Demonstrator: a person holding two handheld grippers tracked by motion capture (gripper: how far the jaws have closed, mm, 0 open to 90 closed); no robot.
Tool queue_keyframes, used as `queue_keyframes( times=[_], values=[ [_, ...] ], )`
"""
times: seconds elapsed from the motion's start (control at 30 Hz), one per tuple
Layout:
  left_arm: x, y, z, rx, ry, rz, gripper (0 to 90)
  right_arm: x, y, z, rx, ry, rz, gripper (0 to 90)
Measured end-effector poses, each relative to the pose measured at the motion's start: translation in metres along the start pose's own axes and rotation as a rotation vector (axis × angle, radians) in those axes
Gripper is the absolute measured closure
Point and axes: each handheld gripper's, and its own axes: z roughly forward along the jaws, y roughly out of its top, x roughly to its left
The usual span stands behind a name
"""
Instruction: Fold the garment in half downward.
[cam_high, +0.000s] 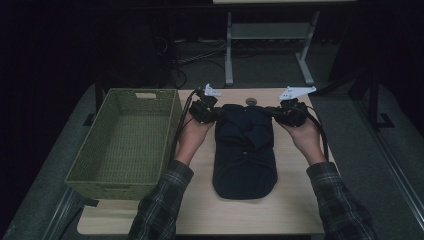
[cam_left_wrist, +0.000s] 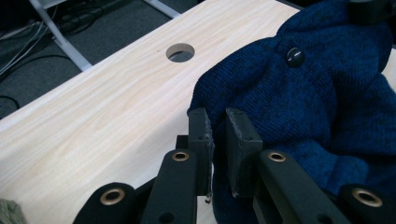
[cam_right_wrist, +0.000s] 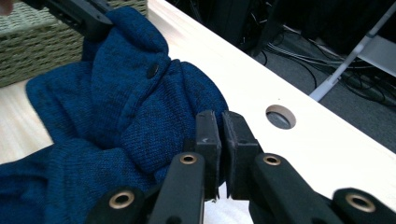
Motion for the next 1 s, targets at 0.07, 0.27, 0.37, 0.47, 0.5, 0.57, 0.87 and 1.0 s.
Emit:
queue_keyframes(
  times=[0.07,0.27,0.37,0.47,0.5,0.57,0.87,1.0],
  values=[
    [-0.002,-0.003,-0.002,-0.002,-0.006,-0.004,81.4,0.005,-0.004,-0.003,-0.008,0.005,-0.002,85.4],
    [-0.013,-0.012,-0.009,0.002,-0.019,0.009,81.3,0.015,-0.014,-0.008,-0.003,0.019,-0.015,85.3],
    [-0.019,-0.017,-0.013,-0.002,-0.028,0.018,81.2,0.019,-0.020,-0.010,0.001,0.026,-0.014,85.3],
    [-0.026,-0.023,-0.016,-0.002,-0.035,0.027,81.2,0.022,-0.027,-0.013,0.004,0.033,-0.012,85.1],
    [-0.028,-0.024,-0.017,-0.003,-0.037,0.031,81.2,0.024,-0.029,-0.014,0.003,0.037,-0.015,85.1],
    [-0.034,-0.028,-0.020,-0.008,-0.045,0.037,81.1,0.026,-0.033,-0.015,0.004,0.042,-0.014,85.0],
    [-0.049,-0.046,-0.030,-0.013,-0.084,0.030,81.0,0.040,-0.050,-0.027,-0.002,0.074,-0.001,84.3],
    [-0.054,-0.055,-0.032,-0.006,-0.097,0.032,80.9,0.049,-0.059,-0.030,0.003,0.090,0.006,84.1]
  ],
)
